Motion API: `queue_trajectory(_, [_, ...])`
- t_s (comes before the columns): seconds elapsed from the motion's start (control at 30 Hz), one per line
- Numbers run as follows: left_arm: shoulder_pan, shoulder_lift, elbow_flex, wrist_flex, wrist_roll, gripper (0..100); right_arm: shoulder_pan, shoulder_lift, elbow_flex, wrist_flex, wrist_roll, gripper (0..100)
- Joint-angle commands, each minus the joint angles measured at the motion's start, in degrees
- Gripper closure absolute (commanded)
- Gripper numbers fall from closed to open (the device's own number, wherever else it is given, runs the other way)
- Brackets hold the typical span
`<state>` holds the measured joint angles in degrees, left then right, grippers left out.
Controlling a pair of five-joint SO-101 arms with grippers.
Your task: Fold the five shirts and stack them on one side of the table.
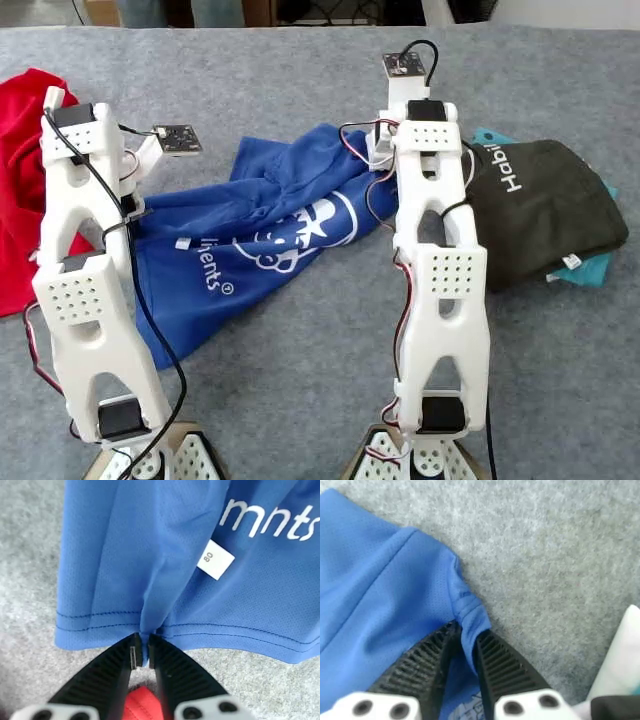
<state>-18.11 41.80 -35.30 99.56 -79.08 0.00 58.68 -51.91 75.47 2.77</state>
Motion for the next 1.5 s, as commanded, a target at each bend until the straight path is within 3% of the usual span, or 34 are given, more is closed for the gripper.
queue_trajectory(0.0, [-0.31, -1.23, -2.51, 0.79, -0.09, 97, -0.53, -0.31, -1.63, -0.79, -0.44, 98.4])
queue_trajectory(0.37, [0.75, -1.23, -12.97, 1.23, 10.73, 97, -0.18, -0.75, -2.33, -0.35, -1.05, 96.2])
queue_trajectory(0.6, [0.75, -4.84, -27.82, 1.23, 26.46, 97, -0.18, -4.18, -11.03, 10.11, -4.13, 69.1])
queue_trajectory(0.87, [-3.12, -10.73, -39.52, 1.23, 49.32, 97, 0.44, -5.23, -27.65, 20.57, -3.78, 63.8])
queue_trajectory(0.97, [-5.67, -10.81, -40.31, 1.23, 56.88, 97, -3.25, -6.29, -34.68, 26.02, -3.78, 66.3])
queue_trajectory(1.1, [-8.57, -10.73, -36.09, 1.23, 66.90, 97, -11.60, -6.46, -29.93, 25.76, -3.78, 96.3])
queue_trajectory(1.13, [-9.27, -11.16, -34.42, 1.23, 68.57, 97, -14.33, -6.11, -26.95, 25.76, -3.87, 98.8])
queue_trajectory(1.27, [-13.49, -10.81, -32.04, 1.23, 72.79, 97, -23.56, -5.23, -14.73, 24.53, -4.04, 84.3])
queue_trajectory(1.47, [-18.59, -10.73, -25.54, 1.23, 76.22, 97, -29.01, -0.13, -10.07, 16.79, -3.78, 69.1])
